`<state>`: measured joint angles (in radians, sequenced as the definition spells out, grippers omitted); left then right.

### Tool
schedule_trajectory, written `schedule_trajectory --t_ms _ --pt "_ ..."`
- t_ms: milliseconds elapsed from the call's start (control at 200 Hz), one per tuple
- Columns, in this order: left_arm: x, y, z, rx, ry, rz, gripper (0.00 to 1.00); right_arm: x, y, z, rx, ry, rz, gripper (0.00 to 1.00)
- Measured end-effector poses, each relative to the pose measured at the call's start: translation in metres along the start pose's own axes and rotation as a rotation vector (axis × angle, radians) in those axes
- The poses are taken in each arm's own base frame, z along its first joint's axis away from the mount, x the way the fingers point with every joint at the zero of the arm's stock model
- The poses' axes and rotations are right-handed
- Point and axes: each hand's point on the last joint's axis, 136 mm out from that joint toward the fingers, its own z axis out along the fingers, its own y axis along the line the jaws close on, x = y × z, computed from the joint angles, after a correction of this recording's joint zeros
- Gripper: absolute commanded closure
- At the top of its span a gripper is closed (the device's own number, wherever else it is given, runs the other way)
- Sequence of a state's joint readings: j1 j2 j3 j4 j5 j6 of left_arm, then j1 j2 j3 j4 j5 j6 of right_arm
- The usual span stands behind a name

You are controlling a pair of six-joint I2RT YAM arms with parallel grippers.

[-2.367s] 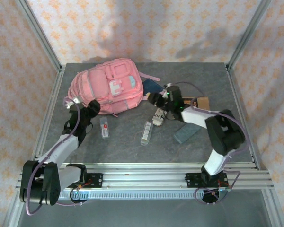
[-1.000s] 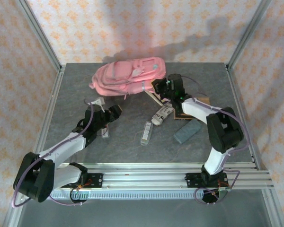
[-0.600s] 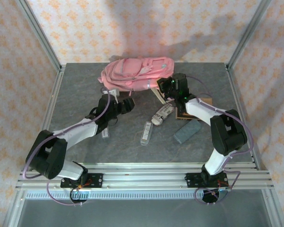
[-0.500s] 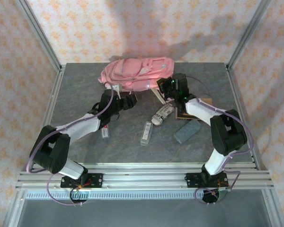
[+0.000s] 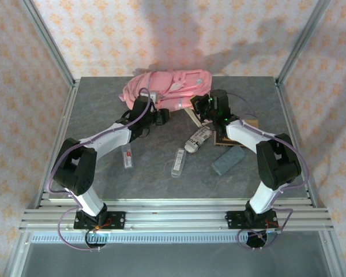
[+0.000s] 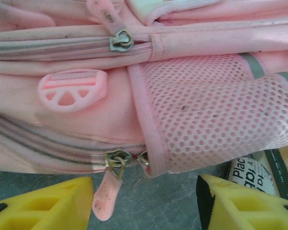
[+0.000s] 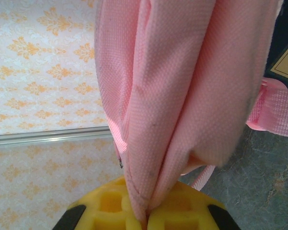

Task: Pack the student bag
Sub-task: Unzip the student bag at the top-center of the table.

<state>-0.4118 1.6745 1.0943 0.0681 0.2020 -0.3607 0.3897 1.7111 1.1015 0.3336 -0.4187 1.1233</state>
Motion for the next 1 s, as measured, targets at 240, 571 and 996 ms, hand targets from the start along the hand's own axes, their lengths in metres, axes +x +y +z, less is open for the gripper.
schedule_trajectory --t_ms 240,571,996 --pt "0.009 0.021 -0.011 -0.034 0.01 -0.004 0.34 0.0 -0.001 0.0 0.002 0.01 0.002 1.0" --pt "0.001 0.015 0.007 -0.016 0.024 0.028 0.43 0.001 0.002 0.0 -0.004 0.015 0.001 1.0" --pt "0.016 0.02 0.025 -0.029 0.08 0.067 0.97 0.001 0.003 0.0 -0.007 0.022 0.001 1.0"
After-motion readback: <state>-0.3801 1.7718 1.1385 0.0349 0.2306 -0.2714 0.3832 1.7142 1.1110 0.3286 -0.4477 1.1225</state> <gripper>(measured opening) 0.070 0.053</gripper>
